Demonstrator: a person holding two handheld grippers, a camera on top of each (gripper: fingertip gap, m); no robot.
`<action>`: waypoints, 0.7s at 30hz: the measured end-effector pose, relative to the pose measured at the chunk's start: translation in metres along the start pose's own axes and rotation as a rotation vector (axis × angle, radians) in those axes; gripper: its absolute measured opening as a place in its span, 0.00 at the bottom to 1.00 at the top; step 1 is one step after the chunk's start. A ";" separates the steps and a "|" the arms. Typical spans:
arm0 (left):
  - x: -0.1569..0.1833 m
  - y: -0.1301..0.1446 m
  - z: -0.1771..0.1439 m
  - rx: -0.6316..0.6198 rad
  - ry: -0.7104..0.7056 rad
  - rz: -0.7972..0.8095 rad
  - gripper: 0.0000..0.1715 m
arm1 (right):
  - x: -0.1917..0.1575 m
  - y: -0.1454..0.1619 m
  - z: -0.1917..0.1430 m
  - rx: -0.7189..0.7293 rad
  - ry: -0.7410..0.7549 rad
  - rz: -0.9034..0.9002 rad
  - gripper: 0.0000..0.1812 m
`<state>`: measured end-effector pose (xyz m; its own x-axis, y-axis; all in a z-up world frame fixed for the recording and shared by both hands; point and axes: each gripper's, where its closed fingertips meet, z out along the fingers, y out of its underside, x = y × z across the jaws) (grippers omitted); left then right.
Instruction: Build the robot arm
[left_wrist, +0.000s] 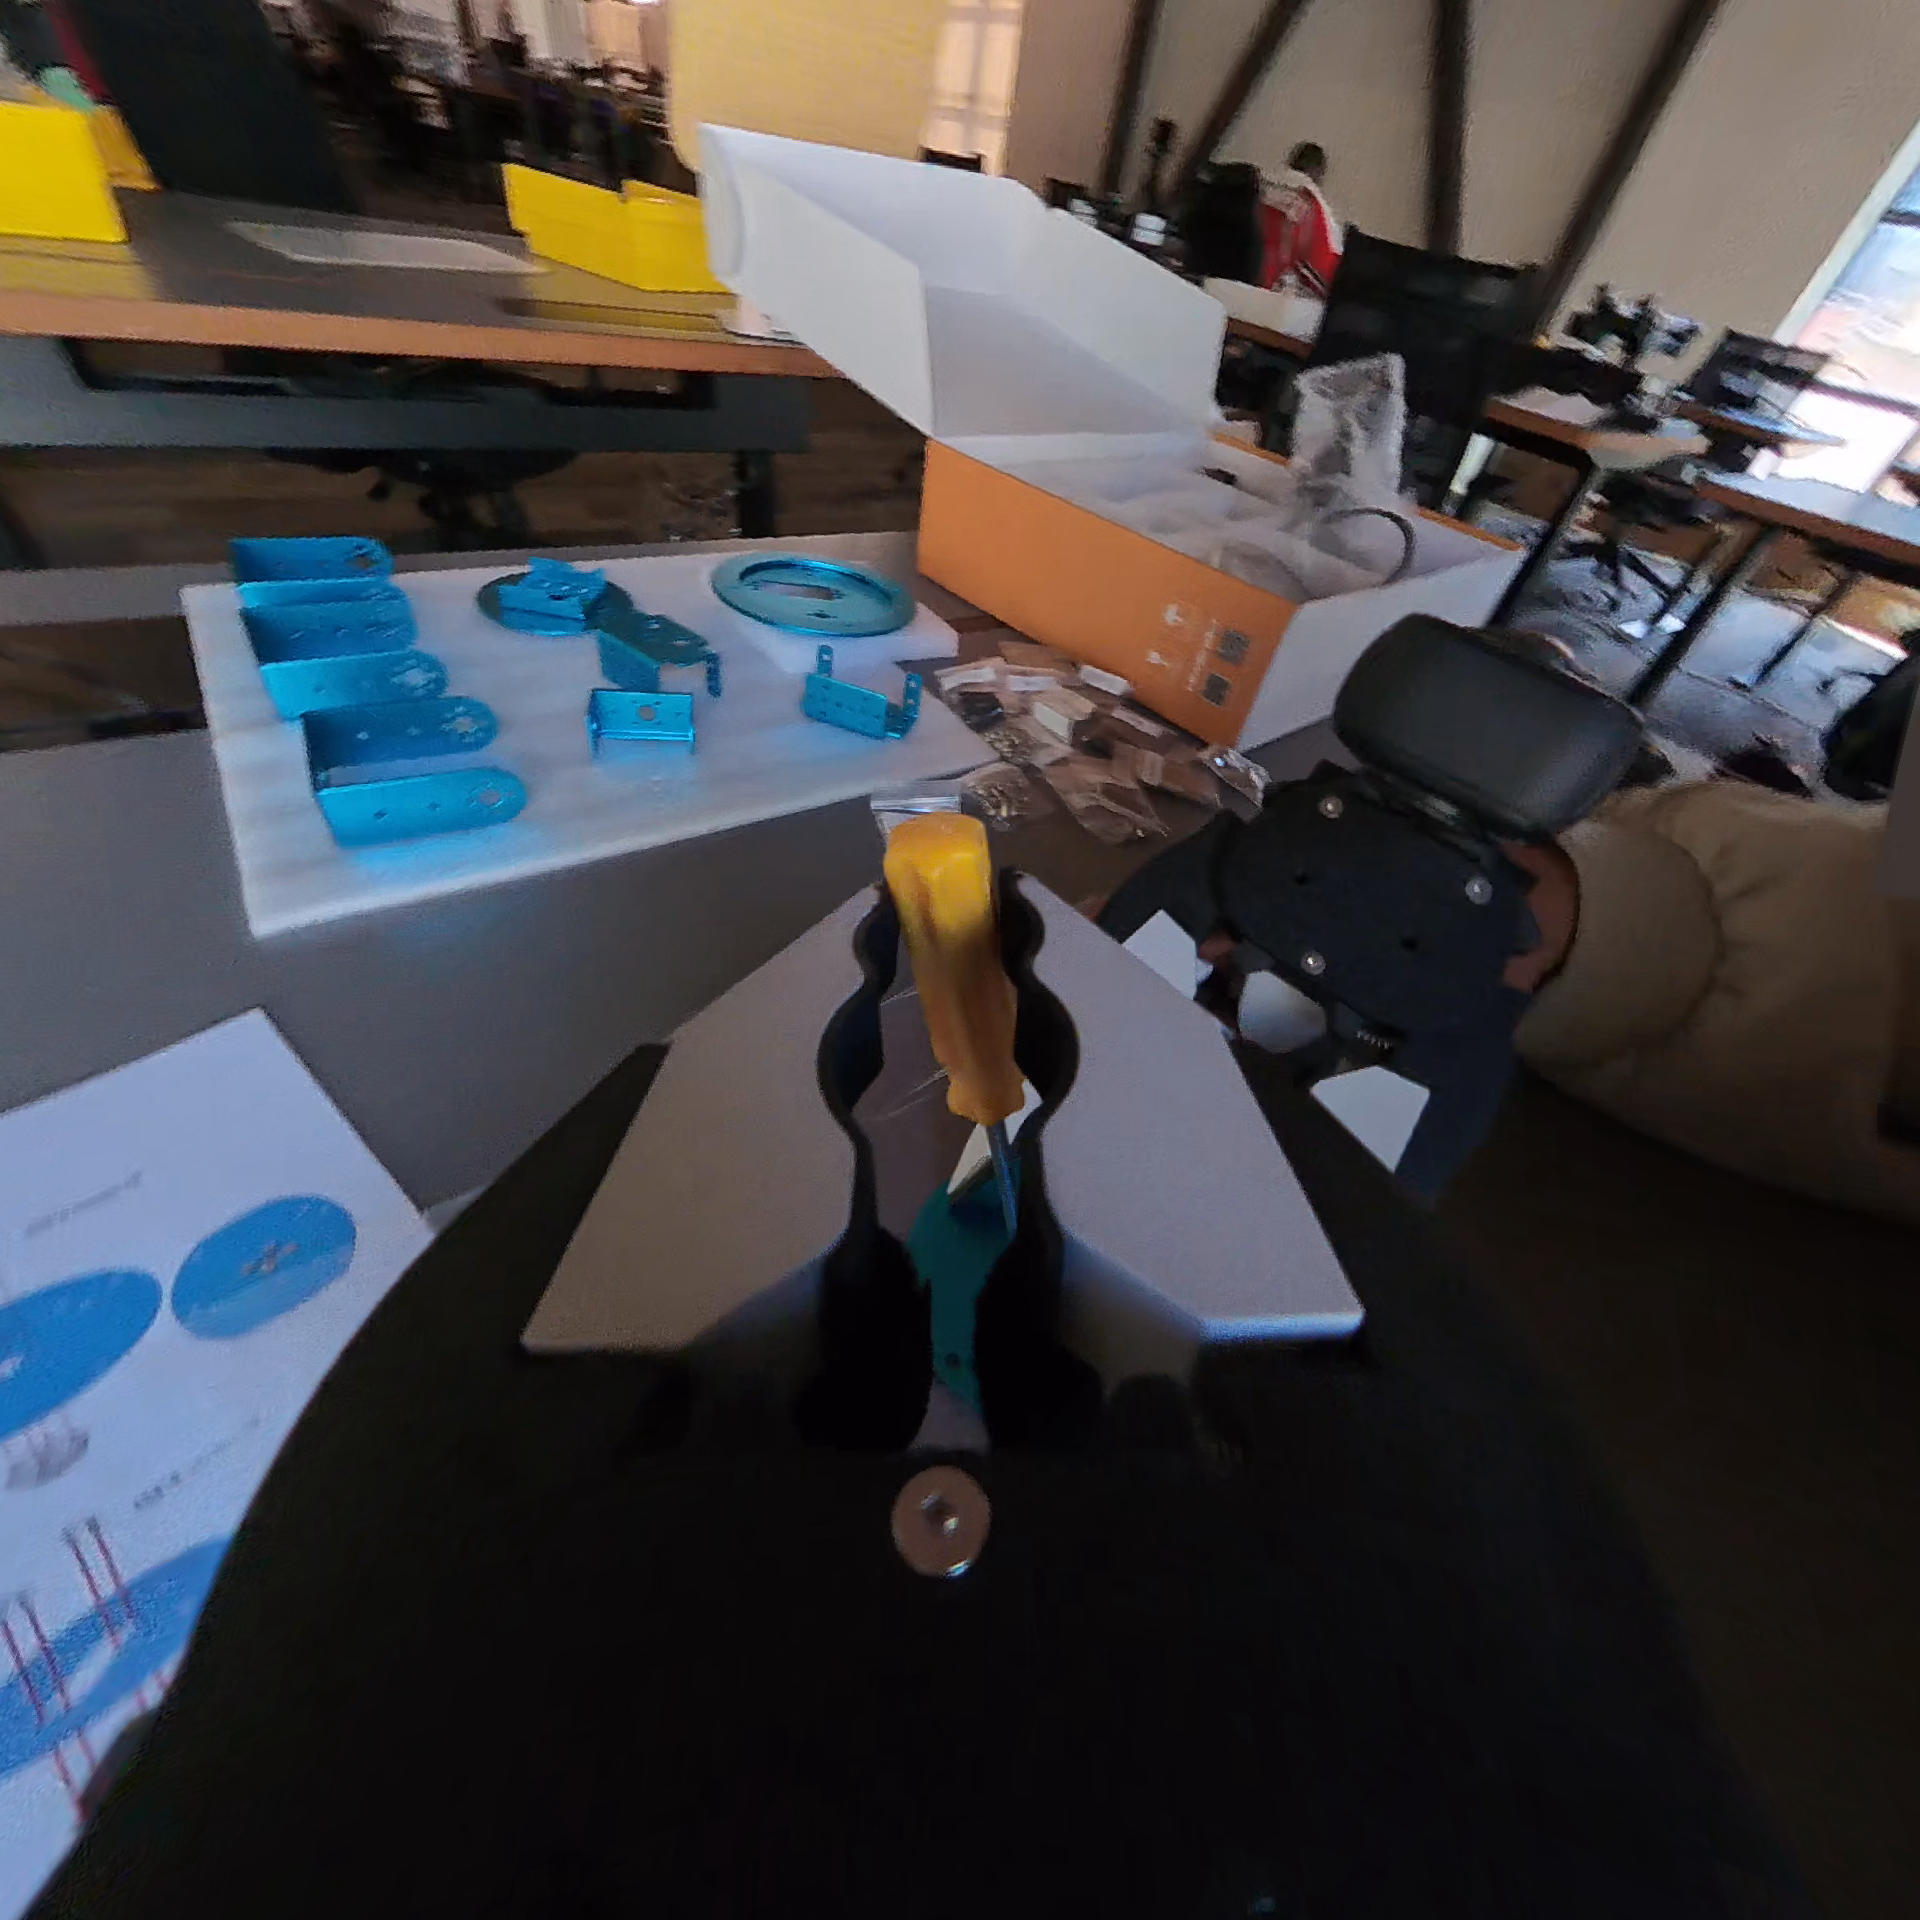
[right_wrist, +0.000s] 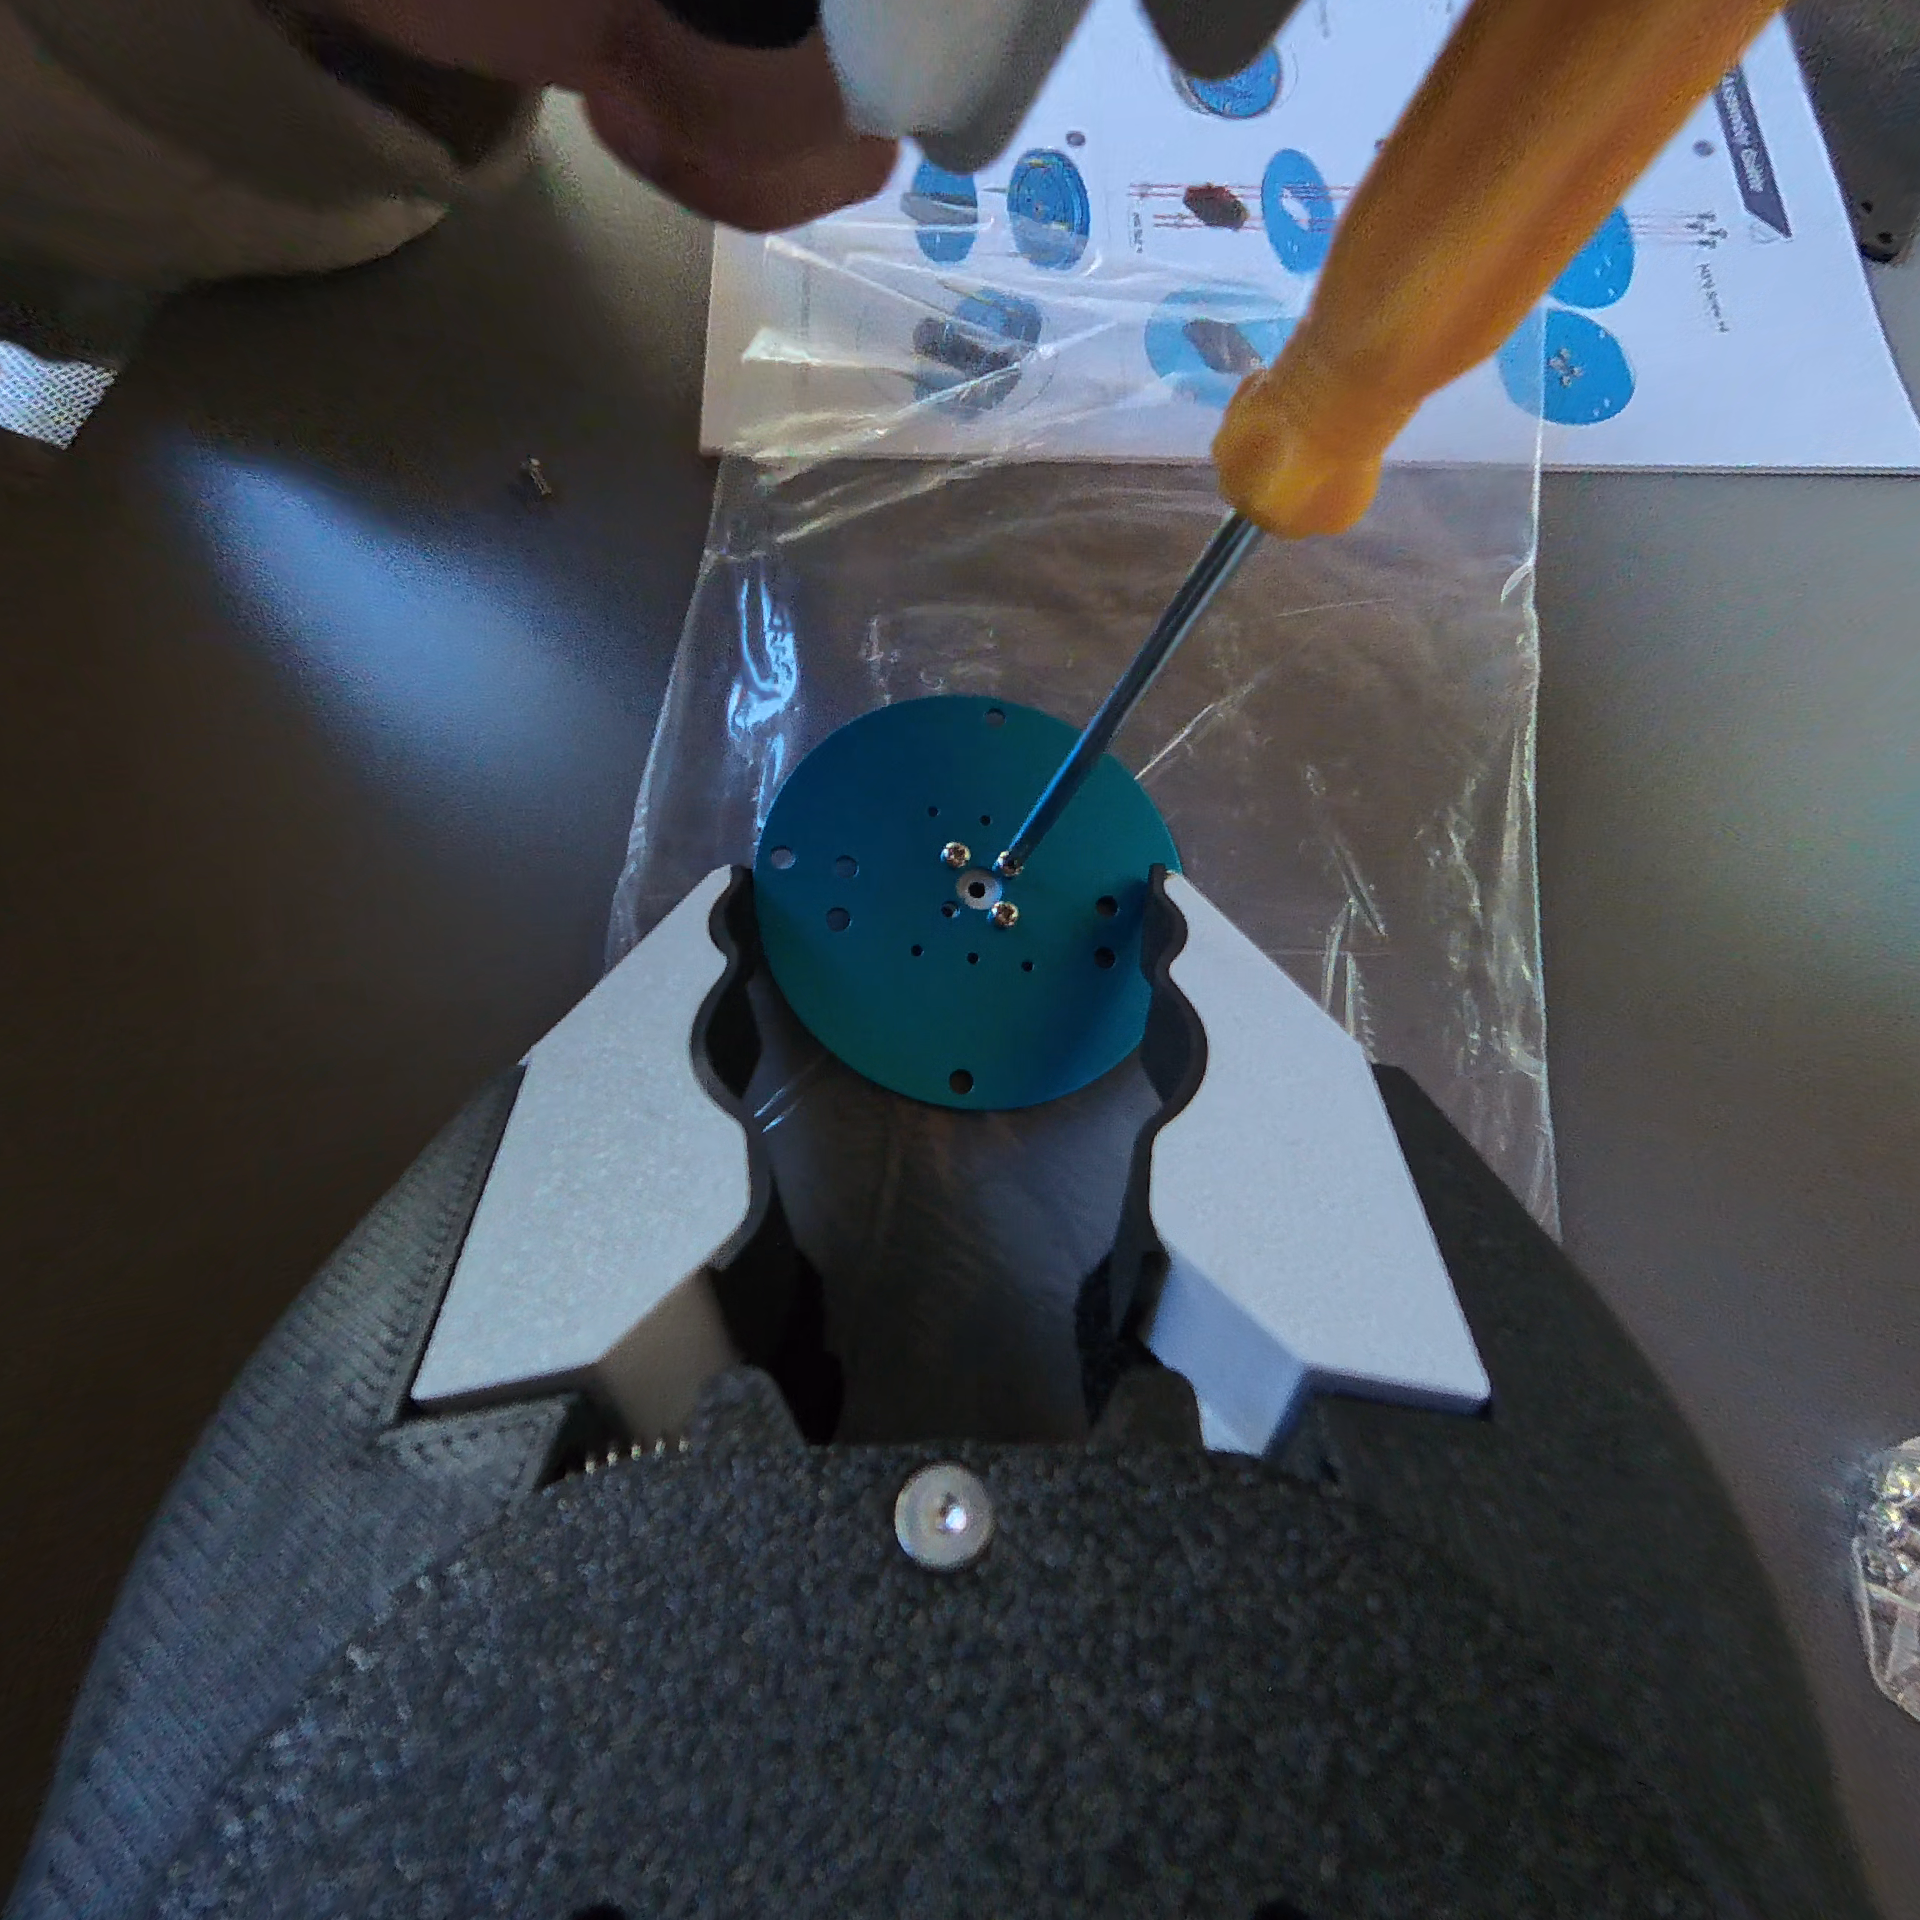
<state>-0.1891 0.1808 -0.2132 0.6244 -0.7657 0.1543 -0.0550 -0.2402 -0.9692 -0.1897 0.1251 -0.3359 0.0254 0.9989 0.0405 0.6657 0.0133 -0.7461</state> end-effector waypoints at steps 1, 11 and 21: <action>0.000 0.000 -0.001 0.012 -0.040 -0.021 0.11 | 0.000 0.000 0.000 0.000 0.000 0.000 0.41; 0.050 0.007 -0.003 -0.176 0.548 0.231 0.10 | -0.001 0.001 0.000 0.000 -0.005 -0.002 0.41; 0.055 0.007 -0.005 -0.164 0.803 0.245 0.10 | 0.009 -0.034 -0.055 0.192 -0.177 0.008 0.40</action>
<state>-0.1597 0.1340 -0.2109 -0.1584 -0.9830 0.0931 -0.2668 -0.0482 -0.9626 -0.1711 0.1310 -0.2737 -0.1121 0.9912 -0.0697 0.5116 -0.0026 -0.8592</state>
